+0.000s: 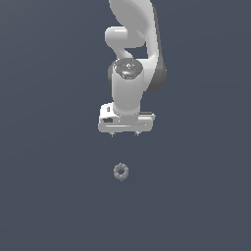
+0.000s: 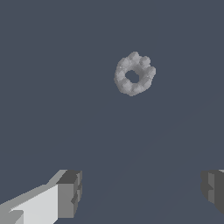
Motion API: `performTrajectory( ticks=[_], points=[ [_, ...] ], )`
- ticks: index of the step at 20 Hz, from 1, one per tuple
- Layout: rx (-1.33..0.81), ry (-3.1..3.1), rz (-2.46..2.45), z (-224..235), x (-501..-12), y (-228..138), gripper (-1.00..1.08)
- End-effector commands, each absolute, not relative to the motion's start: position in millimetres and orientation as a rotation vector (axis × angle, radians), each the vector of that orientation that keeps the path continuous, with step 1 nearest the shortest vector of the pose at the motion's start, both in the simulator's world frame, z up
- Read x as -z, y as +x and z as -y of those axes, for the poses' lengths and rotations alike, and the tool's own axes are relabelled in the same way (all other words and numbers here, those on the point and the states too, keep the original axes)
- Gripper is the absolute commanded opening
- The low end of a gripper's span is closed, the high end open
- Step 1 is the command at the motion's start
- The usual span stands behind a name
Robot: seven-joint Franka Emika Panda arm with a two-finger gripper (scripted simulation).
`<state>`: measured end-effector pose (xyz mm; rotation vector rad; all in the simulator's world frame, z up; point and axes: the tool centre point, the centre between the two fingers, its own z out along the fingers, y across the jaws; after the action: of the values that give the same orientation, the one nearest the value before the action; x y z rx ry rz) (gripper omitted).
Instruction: Pick up the object and move it to a goal position.
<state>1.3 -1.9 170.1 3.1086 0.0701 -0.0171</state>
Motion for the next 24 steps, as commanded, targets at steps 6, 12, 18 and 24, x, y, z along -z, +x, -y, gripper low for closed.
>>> performTrajectory(
  ticks=[6,12,18,24],
  points=[
    [0.0,3.112,-0.117,-10,-176,5,1.0],
    [-0.02,3.115,-0.175,-24,-182,9,1.0],
    [-0.018,3.115,-0.171,-23,-181,8,1.0],
    [-0.016,3.113,-0.214,-21,-176,18,1.0]
  ],
)
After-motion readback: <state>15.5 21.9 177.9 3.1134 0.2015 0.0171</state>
